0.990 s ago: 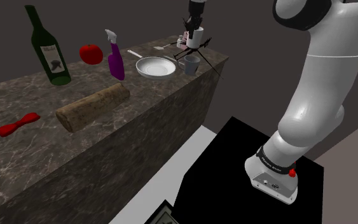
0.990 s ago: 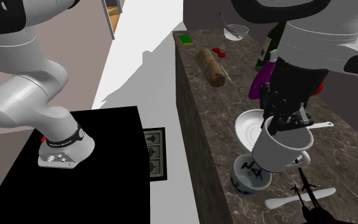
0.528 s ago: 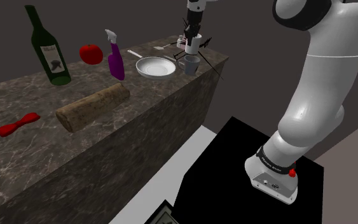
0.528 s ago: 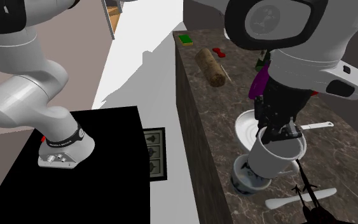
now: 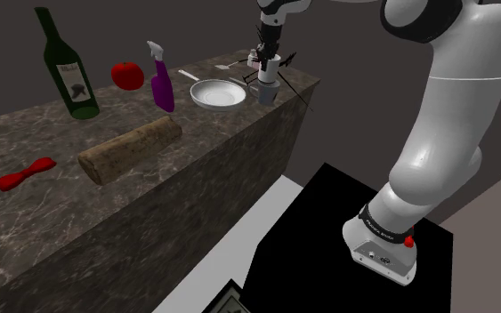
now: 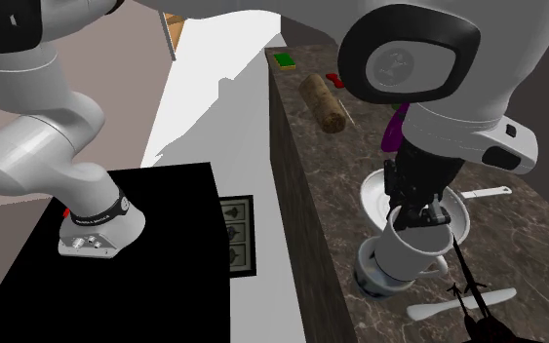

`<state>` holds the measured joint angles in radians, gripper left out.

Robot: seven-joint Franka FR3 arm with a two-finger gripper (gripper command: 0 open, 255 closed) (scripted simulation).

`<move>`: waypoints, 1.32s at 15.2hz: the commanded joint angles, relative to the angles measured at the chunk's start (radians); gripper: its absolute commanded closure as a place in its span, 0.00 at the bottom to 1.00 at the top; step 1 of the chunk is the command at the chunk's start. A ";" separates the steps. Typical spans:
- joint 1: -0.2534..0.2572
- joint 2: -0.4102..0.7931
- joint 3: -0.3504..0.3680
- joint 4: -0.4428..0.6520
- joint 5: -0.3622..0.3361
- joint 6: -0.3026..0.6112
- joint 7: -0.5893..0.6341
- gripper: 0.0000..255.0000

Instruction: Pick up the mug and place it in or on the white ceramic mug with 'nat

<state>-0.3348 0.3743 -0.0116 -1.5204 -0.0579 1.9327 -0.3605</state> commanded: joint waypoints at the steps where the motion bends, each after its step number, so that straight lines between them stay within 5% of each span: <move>1: 0.000 0.000 0.000 -0.001 0.000 0.001 0.000 1.00; 4: 0.000 0.000 0.000 -0.001 0.000 0.001 0.000 1.00; 5: 0.000 0.000 0.000 -0.001 0.000 0.001 0.000 0.00; 10: 0.000 0.000 0.000 -0.001 0.000 0.001 0.000 0.00; 14: 0.004 -0.016 0.002 0.101 0.001 -0.118 -0.001 0.00; 20: 0.004 -0.016 0.002 0.101 0.001 -0.118 -0.001 0.00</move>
<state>-0.3308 0.3576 -0.0098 -1.4201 -0.0567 1.8156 -0.3619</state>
